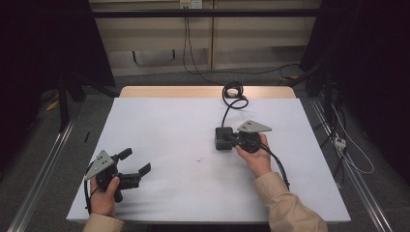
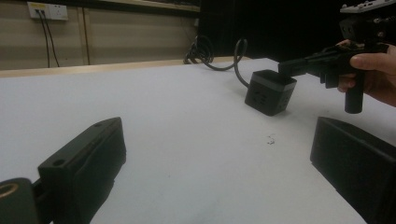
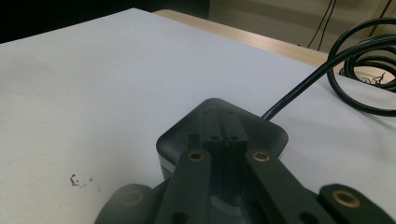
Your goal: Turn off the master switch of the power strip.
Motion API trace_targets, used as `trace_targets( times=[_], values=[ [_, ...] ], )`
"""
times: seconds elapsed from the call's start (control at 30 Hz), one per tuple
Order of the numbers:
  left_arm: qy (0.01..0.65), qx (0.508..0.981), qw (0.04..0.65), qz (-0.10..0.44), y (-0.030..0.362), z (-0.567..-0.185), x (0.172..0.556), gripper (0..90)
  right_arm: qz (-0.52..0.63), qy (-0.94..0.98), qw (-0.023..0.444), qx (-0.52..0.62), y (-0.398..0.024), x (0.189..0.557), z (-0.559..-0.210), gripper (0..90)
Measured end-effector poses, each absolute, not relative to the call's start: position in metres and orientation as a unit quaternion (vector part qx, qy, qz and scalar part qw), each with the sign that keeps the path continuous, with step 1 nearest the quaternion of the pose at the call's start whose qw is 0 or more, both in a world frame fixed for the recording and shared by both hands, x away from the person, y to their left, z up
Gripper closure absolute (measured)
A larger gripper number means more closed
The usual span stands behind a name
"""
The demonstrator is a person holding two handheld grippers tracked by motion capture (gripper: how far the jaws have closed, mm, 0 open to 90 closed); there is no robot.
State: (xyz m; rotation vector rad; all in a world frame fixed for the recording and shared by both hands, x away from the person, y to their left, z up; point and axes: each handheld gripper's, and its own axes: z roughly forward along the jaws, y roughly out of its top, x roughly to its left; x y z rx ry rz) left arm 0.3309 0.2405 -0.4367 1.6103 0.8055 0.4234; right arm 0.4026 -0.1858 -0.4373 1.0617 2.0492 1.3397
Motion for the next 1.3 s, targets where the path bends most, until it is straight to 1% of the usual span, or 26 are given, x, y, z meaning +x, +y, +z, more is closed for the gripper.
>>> trace_targets(
  times=[1.3],
  values=[
    [0.347,0.696,0.6,0.185,0.2399,-0.4365,0.3292,3.1,0.483,0.744,0.239,0.394,-0.1834,0.401,-0.4374,90.0]
  ],
)
